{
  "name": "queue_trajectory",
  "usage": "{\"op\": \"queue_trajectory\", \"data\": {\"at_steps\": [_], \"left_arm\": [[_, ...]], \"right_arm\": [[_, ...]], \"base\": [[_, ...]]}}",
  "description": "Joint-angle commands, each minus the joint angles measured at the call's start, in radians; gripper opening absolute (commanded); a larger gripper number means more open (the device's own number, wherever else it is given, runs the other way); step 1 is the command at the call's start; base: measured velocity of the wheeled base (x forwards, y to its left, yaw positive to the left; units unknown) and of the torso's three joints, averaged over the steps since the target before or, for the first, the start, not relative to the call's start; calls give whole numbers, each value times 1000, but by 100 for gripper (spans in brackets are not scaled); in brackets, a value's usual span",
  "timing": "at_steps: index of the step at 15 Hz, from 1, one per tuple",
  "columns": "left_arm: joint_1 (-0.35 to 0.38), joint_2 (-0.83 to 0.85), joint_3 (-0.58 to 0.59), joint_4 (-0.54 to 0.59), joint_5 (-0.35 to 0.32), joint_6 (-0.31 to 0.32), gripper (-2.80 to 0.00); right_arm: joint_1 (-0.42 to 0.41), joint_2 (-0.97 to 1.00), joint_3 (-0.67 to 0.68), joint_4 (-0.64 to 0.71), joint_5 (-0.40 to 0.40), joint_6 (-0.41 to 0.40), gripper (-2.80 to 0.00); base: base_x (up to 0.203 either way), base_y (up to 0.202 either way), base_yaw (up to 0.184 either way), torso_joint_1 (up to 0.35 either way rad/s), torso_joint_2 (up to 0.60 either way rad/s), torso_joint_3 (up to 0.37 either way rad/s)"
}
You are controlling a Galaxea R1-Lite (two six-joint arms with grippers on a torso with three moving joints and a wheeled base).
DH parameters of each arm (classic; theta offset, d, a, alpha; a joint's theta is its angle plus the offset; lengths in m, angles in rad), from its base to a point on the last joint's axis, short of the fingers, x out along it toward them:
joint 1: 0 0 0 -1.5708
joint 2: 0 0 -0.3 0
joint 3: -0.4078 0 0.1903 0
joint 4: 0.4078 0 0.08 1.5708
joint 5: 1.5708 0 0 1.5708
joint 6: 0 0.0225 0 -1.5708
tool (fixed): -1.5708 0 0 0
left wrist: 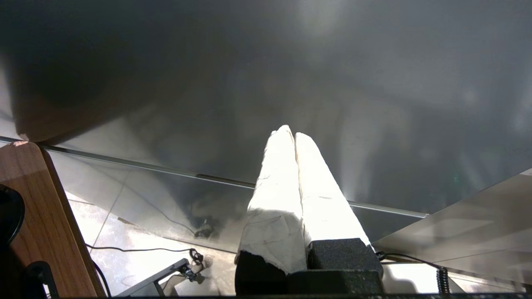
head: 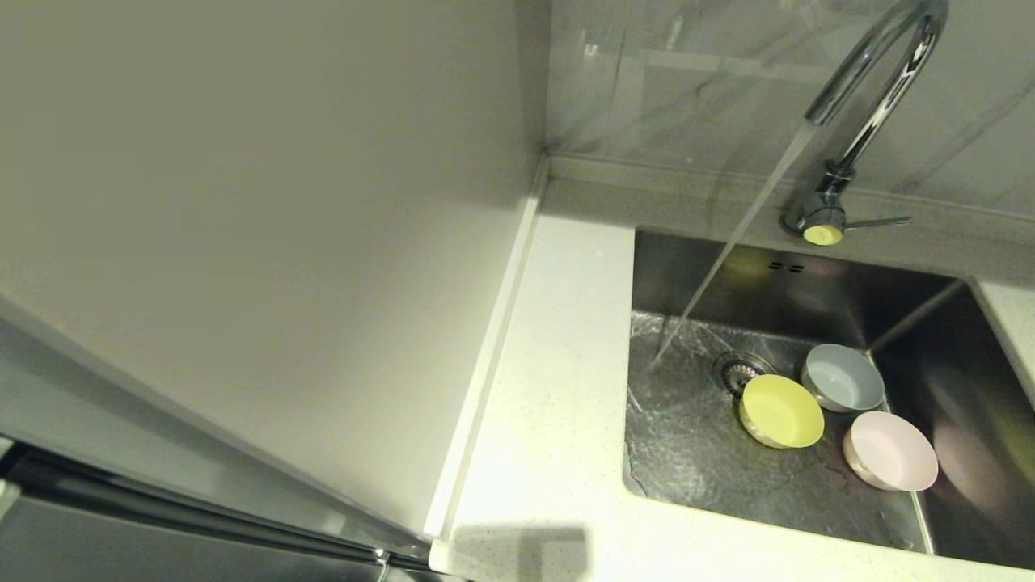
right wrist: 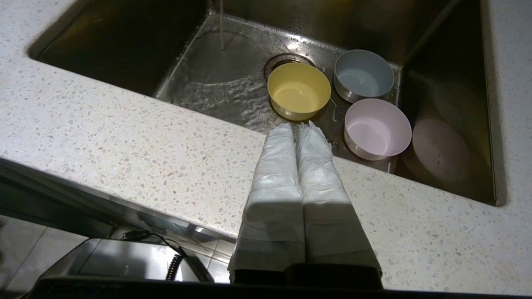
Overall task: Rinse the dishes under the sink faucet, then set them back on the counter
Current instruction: Wait for the water to rinse the bowl, then turn off the faucet
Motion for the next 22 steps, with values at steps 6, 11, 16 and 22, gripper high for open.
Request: {"op": "queue_trajectory", "data": {"at_steps": [6, 11, 16, 22], "left_arm": [[0, 0, 3, 0, 0, 0, -280], [0, 0, 3, 0, 0, 0, -280], [0, 0, 3, 0, 0, 0, -280], [0, 0, 3, 0, 0, 0, -280]], "right_arm": [[0, 1, 0, 0, 2, -1, -280], [0, 1, 0, 0, 11, -9, -280], [0, 112, -1, 0, 19, -49, -280], [-29, 438, -271, -1, 28, -46, -280]], "base": [[0, 0, 0, 0, 0, 0], [0, 0, 0, 0, 0, 0], [0, 0, 0, 0, 0, 0], [0, 0, 0, 0, 0, 0]]}}
